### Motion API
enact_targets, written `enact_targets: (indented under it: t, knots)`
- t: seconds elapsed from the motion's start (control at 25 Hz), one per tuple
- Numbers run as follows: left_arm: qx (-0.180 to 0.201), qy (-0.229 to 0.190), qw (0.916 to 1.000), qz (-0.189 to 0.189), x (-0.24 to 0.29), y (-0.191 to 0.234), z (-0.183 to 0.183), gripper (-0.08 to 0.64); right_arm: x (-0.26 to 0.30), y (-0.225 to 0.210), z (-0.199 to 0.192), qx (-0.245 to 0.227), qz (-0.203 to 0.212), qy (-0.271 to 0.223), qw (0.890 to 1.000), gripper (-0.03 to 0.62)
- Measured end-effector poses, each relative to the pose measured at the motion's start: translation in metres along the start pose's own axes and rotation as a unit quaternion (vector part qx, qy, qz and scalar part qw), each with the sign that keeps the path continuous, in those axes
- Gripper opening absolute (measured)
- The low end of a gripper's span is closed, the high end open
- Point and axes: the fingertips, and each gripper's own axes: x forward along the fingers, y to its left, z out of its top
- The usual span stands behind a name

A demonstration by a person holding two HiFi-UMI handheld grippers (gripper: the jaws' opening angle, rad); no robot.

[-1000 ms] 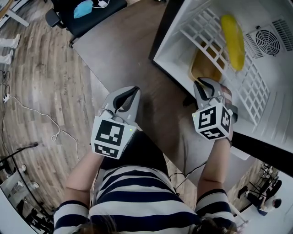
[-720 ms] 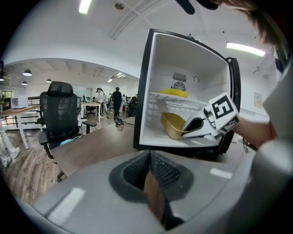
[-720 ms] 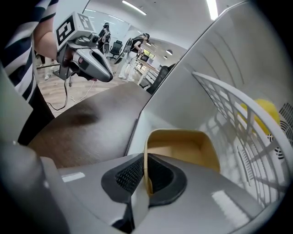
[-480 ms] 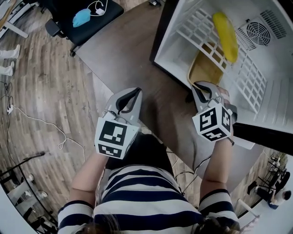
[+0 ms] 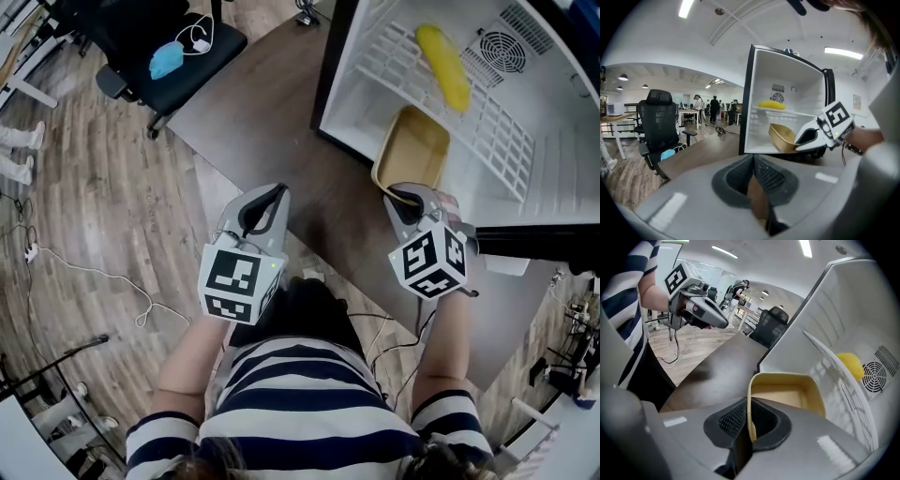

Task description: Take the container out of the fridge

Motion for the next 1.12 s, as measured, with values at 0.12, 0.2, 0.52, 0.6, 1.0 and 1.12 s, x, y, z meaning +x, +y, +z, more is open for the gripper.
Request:
enact_targets:
  t: [0.12, 0.2, 0.52, 0.6, 1.0, 1.12]
  knots:
    - [0.006, -0.004, 1.0, -0.007, -0.006, -0.001, 0.003, 0.0, -0.008, 0.012, 0.006, 0.01, 0.002, -0.003, 1.0, 0.014]
    - [0.008, -0.006, 0.9999, -0.011, -0.01, -0.001, 0.005, 0.0, -0.013, 0.02, 0.01, 0.017, 0.003, -0.005, 1.0, 0.014]
    - [0.011, -0.01, 0.9994, -0.03, -0.026, -0.003, 0.002, 0.0, -0.036, 0.053, 0.018, 0.045, 0.005, -0.003, 0.999, 0.014]
    - [0.01, -0.009, 0.9993, -0.034, -0.029, -0.003, 0.001, 0.0, -0.041, 0.061, 0.019, 0.053, 0.006, -0.002, 0.999, 0.014]
    - [0.014, -0.013, 0.9991, -0.039, -0.043, 0.005, -0.002, 0.0, -0.057, 0.098, 0.025, 0.097, 0.007, 0.004, 0.995, 0.014]
    - [0.011, -0.012, 0.9991, -0.038, -0.047, 0.008, -0.004, 0.0, -0.061, 0.107, 0.026, 0.11, 0.01, 0.002, 0.994, 0.014]
